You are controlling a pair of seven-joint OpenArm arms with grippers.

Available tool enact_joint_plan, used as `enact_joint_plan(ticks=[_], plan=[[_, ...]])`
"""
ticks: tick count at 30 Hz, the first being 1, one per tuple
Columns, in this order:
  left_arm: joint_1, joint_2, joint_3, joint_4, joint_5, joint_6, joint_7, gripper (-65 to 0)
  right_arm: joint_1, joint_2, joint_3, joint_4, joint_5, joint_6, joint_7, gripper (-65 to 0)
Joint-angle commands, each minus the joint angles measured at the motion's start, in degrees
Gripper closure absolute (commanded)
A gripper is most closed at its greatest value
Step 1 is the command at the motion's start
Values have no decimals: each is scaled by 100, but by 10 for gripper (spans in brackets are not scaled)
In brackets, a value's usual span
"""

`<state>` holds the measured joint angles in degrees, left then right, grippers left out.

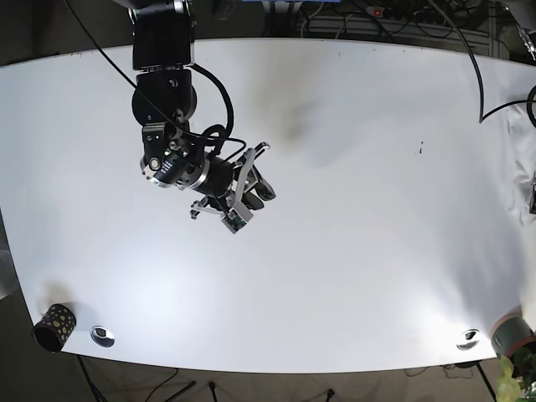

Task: Fold the T-shirt properly

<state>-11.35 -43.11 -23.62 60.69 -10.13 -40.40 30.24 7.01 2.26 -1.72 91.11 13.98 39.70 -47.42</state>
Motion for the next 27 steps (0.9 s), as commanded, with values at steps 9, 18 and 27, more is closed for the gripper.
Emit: enact_joint_plan(ticks=[9,18,27], plan=[[393,1327,-491,2340,68,264,356,-522,227,376,185,124,75,-27,359,-144],[885,2338,977,2498,578,1979,-1938,-522,-90,939,167,80,-268,-1540,2206,-144],[1597,3111,1680,2639,1114,2770,-2844,-522,-863,851,659,-43,-1807,-2216,4298,-149]])
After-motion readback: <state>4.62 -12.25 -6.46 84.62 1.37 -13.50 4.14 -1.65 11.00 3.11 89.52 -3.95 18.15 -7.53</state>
